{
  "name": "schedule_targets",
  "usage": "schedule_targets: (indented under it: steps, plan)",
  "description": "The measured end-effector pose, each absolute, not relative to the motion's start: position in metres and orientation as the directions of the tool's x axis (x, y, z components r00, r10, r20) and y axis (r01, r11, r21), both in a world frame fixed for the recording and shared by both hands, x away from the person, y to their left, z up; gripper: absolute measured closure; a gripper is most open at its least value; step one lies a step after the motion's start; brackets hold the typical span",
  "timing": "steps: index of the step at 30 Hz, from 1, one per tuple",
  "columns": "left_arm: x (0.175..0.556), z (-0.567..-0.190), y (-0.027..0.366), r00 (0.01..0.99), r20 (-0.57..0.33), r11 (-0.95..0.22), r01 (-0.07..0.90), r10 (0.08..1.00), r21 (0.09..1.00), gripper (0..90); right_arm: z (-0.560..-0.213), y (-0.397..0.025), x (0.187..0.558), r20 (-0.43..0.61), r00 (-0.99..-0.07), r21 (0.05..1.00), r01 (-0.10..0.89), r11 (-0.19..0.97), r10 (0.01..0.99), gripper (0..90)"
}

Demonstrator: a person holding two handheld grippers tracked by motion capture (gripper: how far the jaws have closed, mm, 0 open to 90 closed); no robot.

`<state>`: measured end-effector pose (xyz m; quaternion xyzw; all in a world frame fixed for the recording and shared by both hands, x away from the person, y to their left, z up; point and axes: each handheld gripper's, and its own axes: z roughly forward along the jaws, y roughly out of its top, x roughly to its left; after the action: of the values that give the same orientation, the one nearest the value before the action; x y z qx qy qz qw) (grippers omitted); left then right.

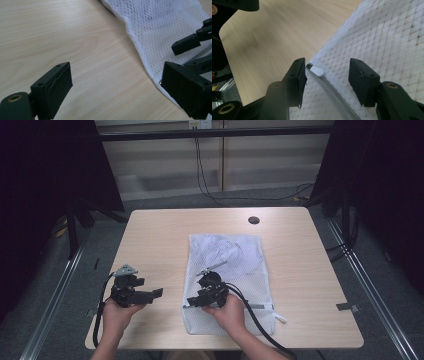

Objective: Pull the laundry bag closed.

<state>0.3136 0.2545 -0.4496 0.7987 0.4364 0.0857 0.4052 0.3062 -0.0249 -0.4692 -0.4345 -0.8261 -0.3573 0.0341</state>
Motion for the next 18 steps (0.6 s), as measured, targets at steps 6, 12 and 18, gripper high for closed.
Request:
schedule_targets:
  steps: [6, 12, 18]
  plan:
    - [0.314, -0.450, 0.254, 0.607, -0.220, -0.294, 0.630, 0.763, 0.719, 9.7, -0.471, -0.023, 0.306, 0.389, -0.610, 0.553, 0.754, 0.354, 0.690, 56.2]
    - [0.314, -0.450, 0.255, 0.604, -0.218, -0.291, 0.629, 0.767, 0.721, 9.7, -0.475, -0.021, 0.308, 0.417, -0.605, 0.539, 0.766, 0.351, 0.679, 59.3]
    - [0.314, -0.450, 0.254, 0.608, -0.219, -0.296, 0.630, 0.763, 0.718, 9.7, -0.481, -0.017, 0.309, 0.439, -0.584, 0.513, 0.787, 0.343, 0.683, 60.1]
